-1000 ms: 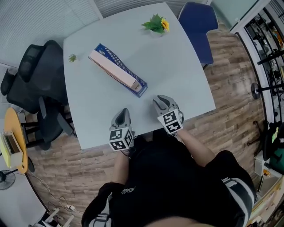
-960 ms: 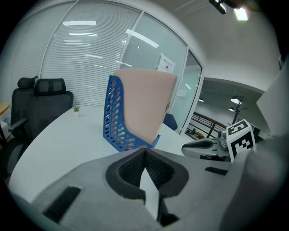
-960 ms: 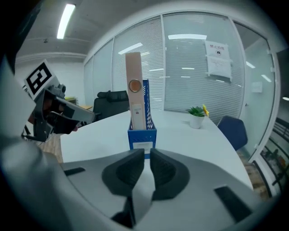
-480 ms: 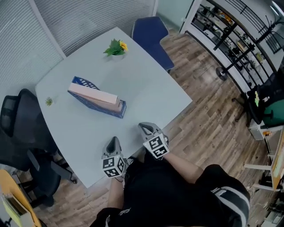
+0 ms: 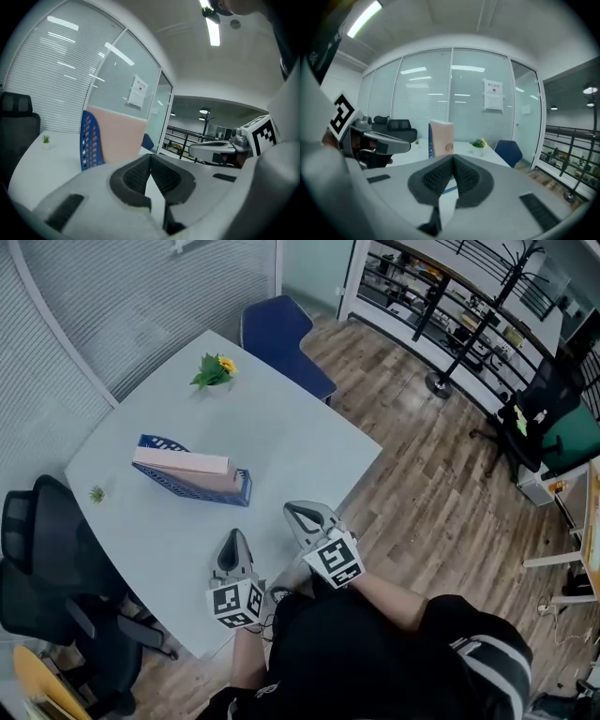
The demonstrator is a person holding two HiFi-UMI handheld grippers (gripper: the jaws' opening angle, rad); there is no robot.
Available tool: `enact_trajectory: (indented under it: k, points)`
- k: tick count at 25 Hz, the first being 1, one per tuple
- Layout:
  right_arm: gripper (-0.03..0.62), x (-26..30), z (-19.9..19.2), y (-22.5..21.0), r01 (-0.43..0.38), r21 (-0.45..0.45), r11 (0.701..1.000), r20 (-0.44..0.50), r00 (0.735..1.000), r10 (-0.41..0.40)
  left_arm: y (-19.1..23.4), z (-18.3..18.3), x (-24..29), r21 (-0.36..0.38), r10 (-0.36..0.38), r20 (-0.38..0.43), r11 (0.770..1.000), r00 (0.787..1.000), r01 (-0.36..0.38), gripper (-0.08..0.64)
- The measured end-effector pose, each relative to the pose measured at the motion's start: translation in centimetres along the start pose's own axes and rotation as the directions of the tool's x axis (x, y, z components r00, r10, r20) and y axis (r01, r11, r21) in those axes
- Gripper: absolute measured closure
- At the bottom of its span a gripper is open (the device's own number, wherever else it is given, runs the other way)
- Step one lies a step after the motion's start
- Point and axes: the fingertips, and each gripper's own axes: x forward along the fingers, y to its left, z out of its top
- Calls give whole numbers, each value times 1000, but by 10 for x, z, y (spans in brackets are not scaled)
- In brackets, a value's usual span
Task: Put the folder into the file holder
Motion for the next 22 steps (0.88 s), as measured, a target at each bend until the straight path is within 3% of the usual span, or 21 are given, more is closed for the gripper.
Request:
enact_trajectory:
  k: [4, 8, 17, 22]
  points:
    - [588, -18, 58, -15, 14, -8, 1000, 125, 992, -13, -19, 53, -10, 70, 7, 104, 997, 995, -14, 561]
    - [588, -25, 86, -17, 21, 0, 1000, 198, 980, -20, -22, 76, -21, 98, 19, 170, 995, 985, -36, 561]
    - [588, -10, 100, -26, 43, -31, 999, 223, 974, -35, 8, 94, -26, 102, 111, 209, 986, 972, -135, 561]
    - [588, -7, 107, -33, 47, -53, 997, 241, 970, -32, 2, 99, -22, 117, 108, 220, 984, 970, -136, 561]
